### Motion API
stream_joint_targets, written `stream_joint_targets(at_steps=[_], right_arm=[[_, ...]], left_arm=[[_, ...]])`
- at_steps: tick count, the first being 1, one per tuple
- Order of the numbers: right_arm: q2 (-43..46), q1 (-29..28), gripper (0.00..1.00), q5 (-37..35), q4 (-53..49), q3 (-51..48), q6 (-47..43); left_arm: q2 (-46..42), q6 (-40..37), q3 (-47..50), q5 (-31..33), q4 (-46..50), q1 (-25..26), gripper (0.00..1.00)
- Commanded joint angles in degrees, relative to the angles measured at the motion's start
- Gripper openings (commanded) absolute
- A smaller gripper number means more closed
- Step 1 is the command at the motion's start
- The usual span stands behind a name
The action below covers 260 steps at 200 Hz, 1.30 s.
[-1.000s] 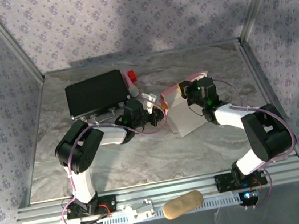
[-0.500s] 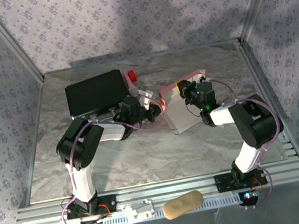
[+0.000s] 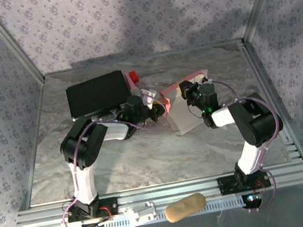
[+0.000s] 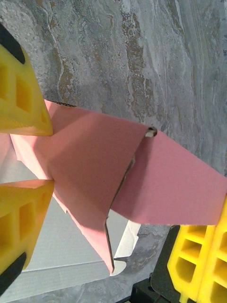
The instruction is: Fold the paper box
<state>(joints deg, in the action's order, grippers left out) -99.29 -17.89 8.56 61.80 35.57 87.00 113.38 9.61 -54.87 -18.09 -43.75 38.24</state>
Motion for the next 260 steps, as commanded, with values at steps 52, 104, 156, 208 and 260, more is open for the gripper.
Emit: stream_joint_targets(at_steps=[52, 104, 156, 208, 260], right_arm=[[-0.97, -0.11, 0.0, 1.67, -3.55, 1.16, -0.03], [-0.74, -0.22, 0.0, 1.22, -3.73, 1.02, 0.43], [-1.05, -0.84, 0.0, 0.78, -3.66, 1.25, 0.3], [-4.28, -1.83, 0.0, -0.33, 1.13, 0.42, 0.13], [-4.38, -2.34, 0.0, -0.65, 1.17, 0.28, 0.31]], left_arm=[[1.84, 0.48, -0.82, 5.61, -8.32, 0.07, 0.49], [2.1, -0.11, -1.62, 10.25, -7.4, 1.64, 0.38], [2.37, 0.65, -2.06, 15.3, -5.96, 3.72, 0.17], [3.23, 2.56, -3.99, 19.31, -4.22, 5.06, 0.19], [4.12, 3.16, -6.5, 20.37, -2.68, 5.6, 0.18]])
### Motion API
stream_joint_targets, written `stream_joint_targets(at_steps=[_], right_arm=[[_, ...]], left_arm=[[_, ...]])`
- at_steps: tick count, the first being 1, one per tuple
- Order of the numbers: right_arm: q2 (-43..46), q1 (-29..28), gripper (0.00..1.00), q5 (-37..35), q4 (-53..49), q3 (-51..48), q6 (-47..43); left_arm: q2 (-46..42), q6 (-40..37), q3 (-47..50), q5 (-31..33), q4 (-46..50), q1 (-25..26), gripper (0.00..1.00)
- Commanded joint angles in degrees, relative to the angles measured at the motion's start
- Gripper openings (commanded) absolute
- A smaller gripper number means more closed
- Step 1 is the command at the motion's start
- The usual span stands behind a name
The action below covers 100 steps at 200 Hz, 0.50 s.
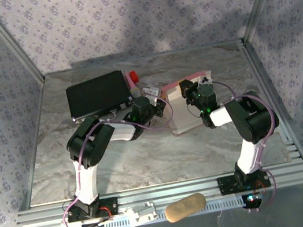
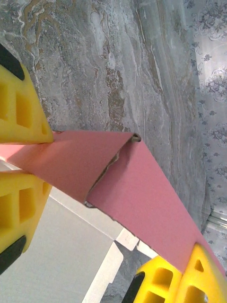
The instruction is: Fold the paper box
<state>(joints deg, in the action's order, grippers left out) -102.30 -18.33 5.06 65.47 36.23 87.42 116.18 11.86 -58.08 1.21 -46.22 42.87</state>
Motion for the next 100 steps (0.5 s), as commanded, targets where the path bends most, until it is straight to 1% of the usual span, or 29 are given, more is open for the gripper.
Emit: stream_joint_targets(at_steps=[1, 21, 49, 100], right_arm=[[-1.34, -1.89, 0.0, 2.85, -2.48, -0.37, -0.12], [-1.01, -2.12, 0.0, 2.69, -2.73, -0.46, -0.09], [-0.76, -2.17, 0.0, 2.76, -3.06, -0.46, -0.01], [-0.96, -2.29, 0.0, 2.59, -3.24, -0.46, -0.24]], left_arm=[[1.32, 0.94, -3.32, 1.16, -0.2, 1.02, 0.18], [1.76, 0.96, -4.09, 2.36, 0.37, 1.5, 0.2], [2.29, 1.37, -4.88, 3.7, 0.86, 1.59, 0.18], [3.16, 2.43, -6.84, 7.79, 2.97, 3.09, 0.05]])
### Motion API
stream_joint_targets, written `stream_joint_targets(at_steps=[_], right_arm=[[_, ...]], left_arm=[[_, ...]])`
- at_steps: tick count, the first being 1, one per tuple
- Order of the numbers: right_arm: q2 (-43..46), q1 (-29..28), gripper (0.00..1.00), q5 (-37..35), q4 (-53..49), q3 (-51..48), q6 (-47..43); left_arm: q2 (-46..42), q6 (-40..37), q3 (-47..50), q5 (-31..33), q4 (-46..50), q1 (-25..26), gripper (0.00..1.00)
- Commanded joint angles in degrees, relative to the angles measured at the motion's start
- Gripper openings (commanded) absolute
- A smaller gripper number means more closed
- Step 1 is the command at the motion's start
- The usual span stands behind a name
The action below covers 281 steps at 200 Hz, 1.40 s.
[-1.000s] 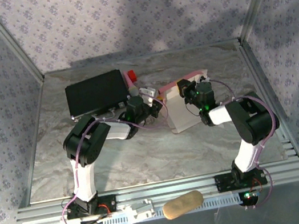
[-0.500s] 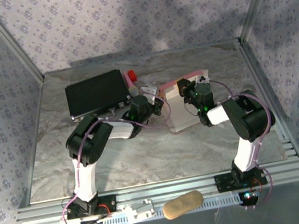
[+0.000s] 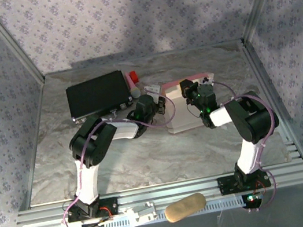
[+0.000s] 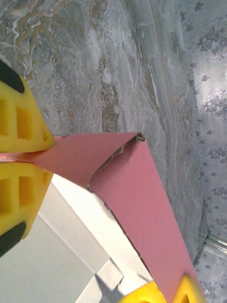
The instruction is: Fold the paper box
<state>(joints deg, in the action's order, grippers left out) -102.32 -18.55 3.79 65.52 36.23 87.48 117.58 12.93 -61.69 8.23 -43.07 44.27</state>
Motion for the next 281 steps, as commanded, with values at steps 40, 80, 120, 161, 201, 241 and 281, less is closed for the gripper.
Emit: stream_joint_targets(at_steps=[40, 80, 120, 161, 201, 241, 281], right_arm=[[-1.3, -2.04, 0.0, 4.01, -3.08, -0.58, -0.47], [-1.04, -2.07, 0.0, 4.14, -2.93, -0.64, -0.26], [-0.95, -1.7, 0.0, 4.47, -2.95, -0.46, -0.04], [-0.69, -1.48, 0.0, 4.73, -3.08, -0.64, 0.05], [-0.36, -1.36, 0.0, 4.82, -3.11, -0.73, 0.03], [-0.25, -1.32, 0.0, 4.77, -2.98, -0.89, 0.13], [0.15, -1.14, 0.0, 5.13, -3.07, -0.89, 0.39]], left_arm=[[2.97, 1.92, -4.66, 2.6, 0.51, 2.88, 0.02], [3.98, 1.25, -7.19, 4.05, 3.59, 2.9, 0.08], [4.85, 1.56, -9.59, 5.41, 6.61, 2.88, 0.12], [5.71, 2.87, -11.34, 5.63, 8.92, 2.89, 0.12], [6.57, 4.0, -13.34, 7.27, 11.89, 3.13, 0.05], [6.79, 5.48, -13.89, 11.13, 13.09, 4.0, 0.0], [7.39, 7.81, -14.99, 17.19, 16.21, 4.87, 0.0]])
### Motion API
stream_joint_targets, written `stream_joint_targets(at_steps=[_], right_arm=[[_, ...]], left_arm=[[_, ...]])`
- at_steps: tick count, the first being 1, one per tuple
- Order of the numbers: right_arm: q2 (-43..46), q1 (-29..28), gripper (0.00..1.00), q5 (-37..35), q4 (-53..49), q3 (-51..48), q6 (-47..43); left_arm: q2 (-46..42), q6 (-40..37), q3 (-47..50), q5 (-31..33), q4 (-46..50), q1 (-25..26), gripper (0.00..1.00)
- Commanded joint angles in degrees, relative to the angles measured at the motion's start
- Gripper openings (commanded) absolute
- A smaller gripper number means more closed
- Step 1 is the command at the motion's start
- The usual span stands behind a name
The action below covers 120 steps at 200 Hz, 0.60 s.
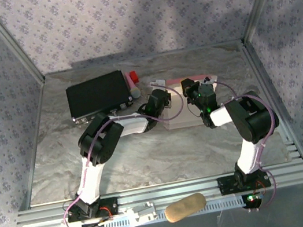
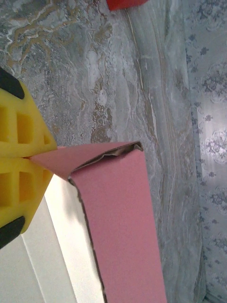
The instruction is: Fold the paper box
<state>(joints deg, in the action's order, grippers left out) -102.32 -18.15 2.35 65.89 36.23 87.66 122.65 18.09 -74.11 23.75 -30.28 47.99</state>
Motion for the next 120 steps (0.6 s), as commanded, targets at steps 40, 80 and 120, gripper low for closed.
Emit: stream_joint_targets(at_steps=[40, 80, 120], right_arm=[[0.63, -1.17, 0.0, 7.04, -3.85, -1.18, 0.41], [0.9, -0.77, 0.0, 7.36, -3.6, -1.51, 0.66], [1.16, -0.61, 0.0, 7.47, -3.78, -1.46, 0.85]], left_arm=[[3.44, 2.61, -3.85, -1.46, 3.74, 0.71, 0.08], [4.3, 4.4, -5.72, -4.33, 5.64, -0.95, 0.23], [5.27, 5.95, -7.63, -5.2, 8.64, -1.47, 0.18]])
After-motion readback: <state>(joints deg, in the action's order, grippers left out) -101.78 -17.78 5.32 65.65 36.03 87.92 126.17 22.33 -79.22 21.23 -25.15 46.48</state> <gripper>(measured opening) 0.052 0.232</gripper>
